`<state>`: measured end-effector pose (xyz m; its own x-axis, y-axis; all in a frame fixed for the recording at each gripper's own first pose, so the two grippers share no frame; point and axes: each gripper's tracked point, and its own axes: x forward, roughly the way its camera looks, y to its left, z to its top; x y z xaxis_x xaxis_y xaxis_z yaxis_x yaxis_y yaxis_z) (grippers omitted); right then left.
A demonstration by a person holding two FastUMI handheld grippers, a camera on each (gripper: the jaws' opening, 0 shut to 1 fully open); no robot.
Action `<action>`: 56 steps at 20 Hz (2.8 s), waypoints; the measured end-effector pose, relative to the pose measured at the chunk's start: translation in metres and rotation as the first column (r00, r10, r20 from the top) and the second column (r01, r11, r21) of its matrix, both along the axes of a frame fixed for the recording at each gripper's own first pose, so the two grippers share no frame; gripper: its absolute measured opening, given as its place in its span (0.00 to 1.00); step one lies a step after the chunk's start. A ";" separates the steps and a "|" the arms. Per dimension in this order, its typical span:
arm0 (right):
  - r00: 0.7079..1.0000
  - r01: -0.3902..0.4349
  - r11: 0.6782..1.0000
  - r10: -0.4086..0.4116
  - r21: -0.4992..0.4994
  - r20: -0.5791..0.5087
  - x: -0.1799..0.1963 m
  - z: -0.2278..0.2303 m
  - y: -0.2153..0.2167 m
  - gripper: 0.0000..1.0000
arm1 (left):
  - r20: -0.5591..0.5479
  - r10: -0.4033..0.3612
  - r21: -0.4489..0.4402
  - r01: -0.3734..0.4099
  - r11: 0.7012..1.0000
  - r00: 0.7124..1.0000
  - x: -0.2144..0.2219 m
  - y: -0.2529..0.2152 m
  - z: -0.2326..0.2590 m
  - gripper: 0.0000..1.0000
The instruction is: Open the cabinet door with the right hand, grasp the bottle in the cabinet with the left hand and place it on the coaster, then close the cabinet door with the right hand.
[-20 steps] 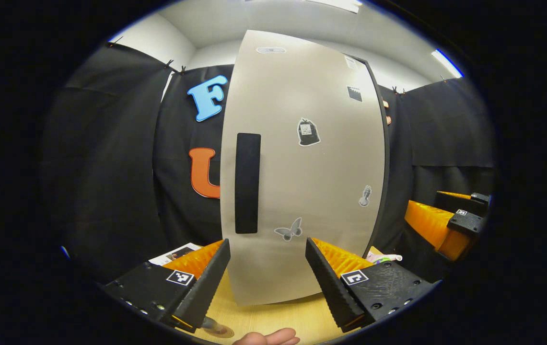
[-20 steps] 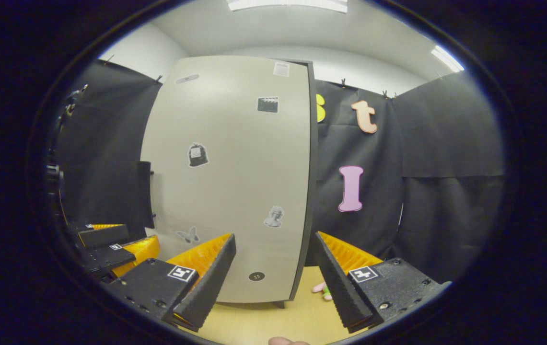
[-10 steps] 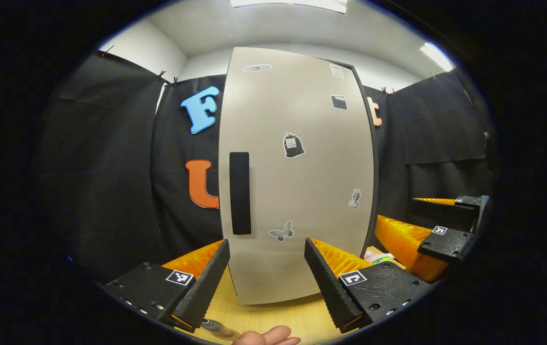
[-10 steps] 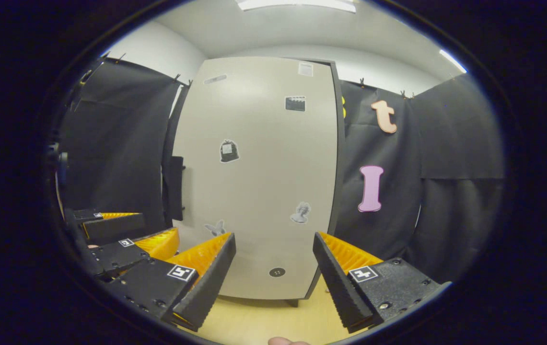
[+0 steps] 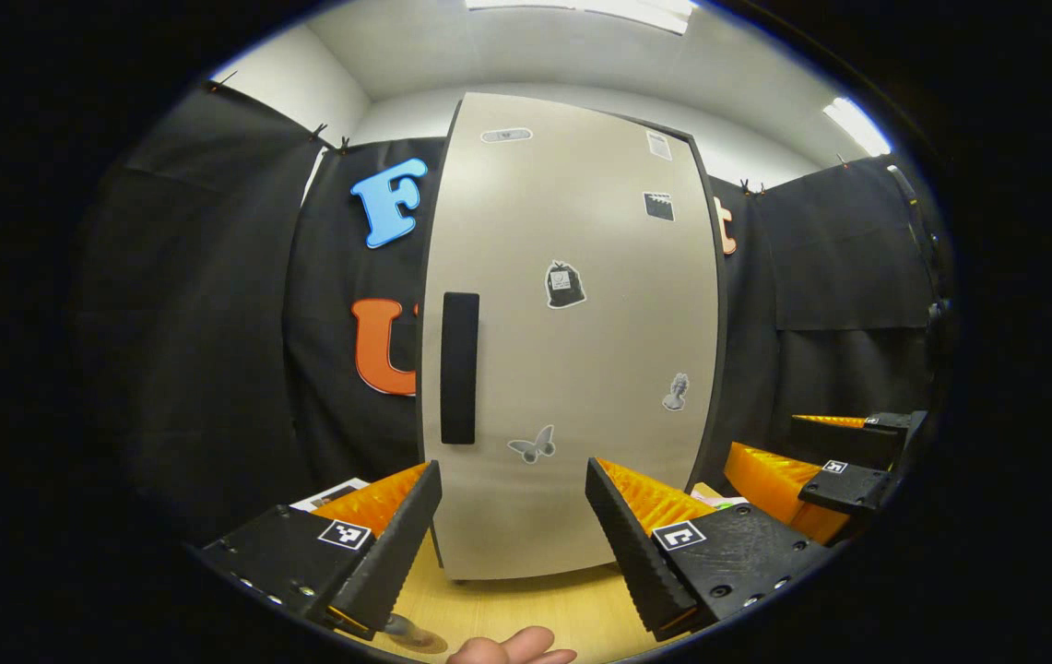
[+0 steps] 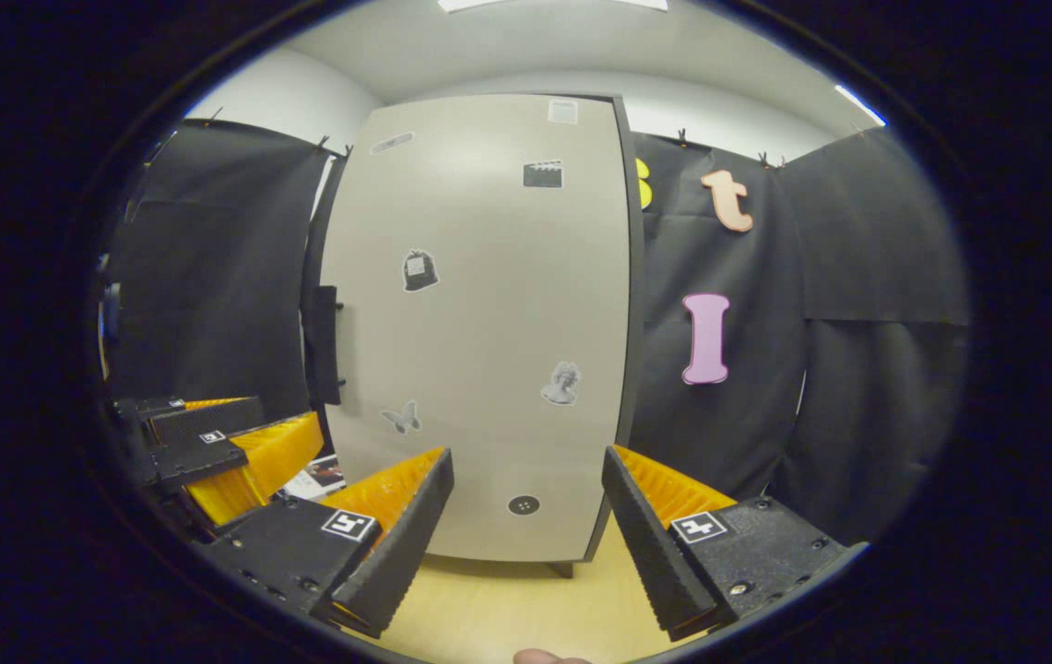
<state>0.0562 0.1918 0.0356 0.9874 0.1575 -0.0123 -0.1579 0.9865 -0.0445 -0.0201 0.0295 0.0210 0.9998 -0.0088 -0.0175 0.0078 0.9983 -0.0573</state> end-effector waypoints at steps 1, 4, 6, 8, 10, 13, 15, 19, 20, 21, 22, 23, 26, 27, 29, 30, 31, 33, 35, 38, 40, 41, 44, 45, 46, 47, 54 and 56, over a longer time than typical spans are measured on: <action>1.000 0.002 1.000 -0.002 0.002 0.004 -0.001 0.001 -0.001 1.00 | -0.001 0.005 -0.006 -0.005 1.000 1.000 -0.001 0.002 0.003 0.95; 1.000 0.004 1.000 -0.004 0.009 0.012 -0.003 0.003 -0.005 1.00 | 0.013 0.006 -0.002 -0.006 1.000 1.000 0.000 0.004 0.009 0.95; 1.000 0.006 1.000 -0.006 0.012 0.007 -0.003 0.001 -0.007 1.00 | 0.025 0.006 0.002 -0.006 1.000 1.000 -0.002 0.005 0.011 0.95; 1.000 -0.001 1.000 0.001 0.018 0.000 -0.002 0.000 -0.006 1.00 | 0.025 0.006 0.005 -0.006 1.000 1.000 -0.002 0.005 0.011 0.95; 1.000 -0.005 1.000 0.005 0.023 -0.002 -0.002 0.000 -0.006 1.00 | 0.019 0.006 0.003 -0.006 1.000 1.000 -0.004 0.004 0.008 0.95; 1.000 -0.004 1.000 0.004 0.021 -0.004 -0.003 0.000 -0.006 1.00 | 0.011 0.006 0.004 -0.006 1.000 1.000 -0.006 0.004 0.009 0.95; 1.000 -0.004 1.000 0.005 0.023 -0.010 -0.002 -0.002 -0.006 1.00 | 0.013 0.010 0.005 -0.010 1.000 1.000 -0.007 0.004 0.010 0.95; 1.000 0.007 1.000 -0.006 0.025 -0.022 -0.001 -0.004 -0.007 1.00 | 0.004 0.019 0.006 -0.019 1.000 1.000 -0.009 0.007 0.008 0.95; 1.000 0.008 1.000 -0.007 0.030 -0.026 -0.001 -0.005 -0.007 1.00 | 0.004 0.020 0.006 -0.020 1.000 1.000 -0.009 0.009 0.008 0.95; 1.000 0.006 0.999 -0.006 0.036 -0.025 -0.001 -0.004 -0.007 1.00 | 0.003 0.018 0.009 -0.018 1.000 1.000 -0.009 0.008 0.008 0.95; 1.000 0.006 0.999 -0.005 0.041 -0.023 -0.002 -0.003 -0.007 1.00 | 0.004 0.018 0.011 -0.018 1.000 1.000 -0.009 0.009 0.008 0.95; 1.000 0.003 0.999 -0.003 0.043 -0.020 -0.001 -0.002 -0.007 1.00 | 0.006 0.017 0.012 -0.017 1.000 1.000 -0.009 0.009 0.009 0.95; 1.000 0.005 0.999 -0.004 0.039 -0.022 -0.002 -0.004 -0.006 1.00 | 0.008 0.010 0.013 -0.010 1.000 1.000 -0.010 0.006 0.008 0.95; 1.000 0.005 0.999 -0.004 0.039 -0.023 -0.002 -0.004 -0.006 1.00 | 0.007 0.009 0.014 -0.009 1.000 1.000 -0.010 0.006 0.008 0.95; 1.000 0.003 0.999 -0.002 0.035 -0.026 -0.001 -0.003 -0.007 1.00 | 0.004 0.007 0.014 -0.007 1.000 1.000 -0.009 0.005 0.008 0.95; 1.000 0.005 0.999 -0.005 0.034 -0.025 -0.001 -0.003 -0.007 1.00 | 0.003 0.004 0.012 -0.004 1.000 1.000 -0.009 0.004 0.008 0.95; 1.000 0.006 0.999 -0.005 0.034 -0.026 -0.001 -0.004 -0.006 1.00 | 0.000 0.004 0.012 -0.004 1.000 1.000 -0.009 0.004 0.008 0.95; 1.000 0.006 0.999 -0.005 0.038 -0.029 -0.002 -0.004 -0.006 1.00 | -0.001 0.003 0.009 -0.003 1.000 1.000 -0.009 0.005 0.007 0.95; 1.000 0.008 0.999 -0.007 0.035 -0.030 -0.002 -0.004 -0.006 1.00 | 0.000 0.003 0.010 -0.003 1.000 1.000 -0.008 0.005 0.008 0.95; 0.999 0.034 0.999 -0.035 0.024 0.005 -0.003 0.003 -0.009 1.00 | 0.007 0.034 0.030 -0.034 0.999 0.999 -0.008 0.012 0.009 0.95; 0.998 0.033 0.999 -0.034 0.025 0.052 -0.008 0.013 -0.011 1.00 | 0.024 0.060 0.041 -0.061 0.997 0.998 -0.008 0.017 0.011 0.95; 0.997 0.027 0.999 -0.029 0.026 0.070 -0.010 0.017 -0.010 1.00 | 0.035 0.069 0.033 -0.070 0.997 0.997 -0.009 0.019 0.014 0.95; 0.995 0.040 0.999 -0.043 0.031 0.091 -0.011 0.021 -0.014 1.00 | 0.059 0.083 0.011 -0.084 0.996 0.995 -0.007 0.022 0.019 0.95; 0.994 0.044 0.998 -0.048 0.036 0.095 -0.011 0.022 -0.015 1.00 | 0.059 0.082 0.009 -0.083 0.997 0.995 -0.006 0.023 0.020 0.95; 0.994 0.050 0.998 -0.054 0.039 0.093 -0.011 0.022 -0.016 1.00 | 0.060 0.082 0.009 -0.083 0.997 0.995 -0.006 0.022 0.020 0.95; 0.994 0.050 0.998 -0.053 0.042 0.093 -0.011 0.022 -0.017 1.00 | 0.060 0.077 0.009 -0.078 0.997 0.995 -0.006 0.020 0.020 0.95; 0.998 0.018 1.000 -0.019 0.009 0.068 -0.011 0.013 -0.005 1.00 | 0.105 0.087 0.049 -0.092 0.995 0.991 -0.011 0.020 0.028 0.95; 0.998 0.015 1.000 -0.015 0.002 0.064 -0.012 0.011 -0.005 1.00 | 0.122 0.092 0.048 -0.099 0.994 0.988 -0.012 0.021 0.033 0.95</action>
<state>0.0444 0.1872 0.0471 0.9885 0.1425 0.0510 -0.1399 0.9888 -0.0521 -0.0322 0.0503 0.0537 0.9910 0.0846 0.1040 -0.0842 0.9964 -0.0081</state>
